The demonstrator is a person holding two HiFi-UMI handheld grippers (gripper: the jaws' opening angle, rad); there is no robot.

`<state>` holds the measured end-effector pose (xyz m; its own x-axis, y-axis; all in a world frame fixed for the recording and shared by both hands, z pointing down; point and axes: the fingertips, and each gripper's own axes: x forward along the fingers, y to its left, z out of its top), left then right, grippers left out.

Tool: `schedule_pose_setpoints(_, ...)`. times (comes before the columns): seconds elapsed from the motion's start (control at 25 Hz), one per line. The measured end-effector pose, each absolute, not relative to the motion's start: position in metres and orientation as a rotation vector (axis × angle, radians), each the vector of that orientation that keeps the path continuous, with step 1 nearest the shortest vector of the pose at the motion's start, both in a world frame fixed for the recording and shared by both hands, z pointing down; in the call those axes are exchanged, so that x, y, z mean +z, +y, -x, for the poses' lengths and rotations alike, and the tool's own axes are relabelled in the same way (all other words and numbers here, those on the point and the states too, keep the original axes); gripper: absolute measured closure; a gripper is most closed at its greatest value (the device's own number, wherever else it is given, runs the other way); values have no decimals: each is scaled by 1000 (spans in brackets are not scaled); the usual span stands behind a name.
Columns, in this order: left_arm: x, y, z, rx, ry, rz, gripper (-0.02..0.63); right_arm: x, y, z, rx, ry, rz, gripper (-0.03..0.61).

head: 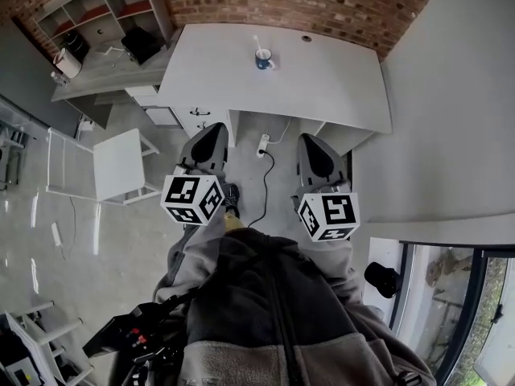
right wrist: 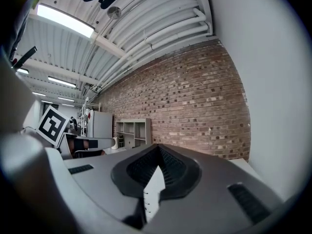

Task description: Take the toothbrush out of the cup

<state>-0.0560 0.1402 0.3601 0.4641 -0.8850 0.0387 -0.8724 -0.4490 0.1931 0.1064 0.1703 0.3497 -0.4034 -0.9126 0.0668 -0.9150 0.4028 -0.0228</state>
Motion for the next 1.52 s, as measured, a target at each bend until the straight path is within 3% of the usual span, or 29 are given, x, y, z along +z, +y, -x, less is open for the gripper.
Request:
schedule_pose_setpoints(0.6, 365, -98, 126, -53, -1391, -2527, 611, 346, -65, -23, 130, -2518, -1706, 578)
schedule_pose_setpoints(1.52, 424, -223, 110, 107, -1472, -2384, 611, 431, -211, -35, 339, -2488, -1479, 578)
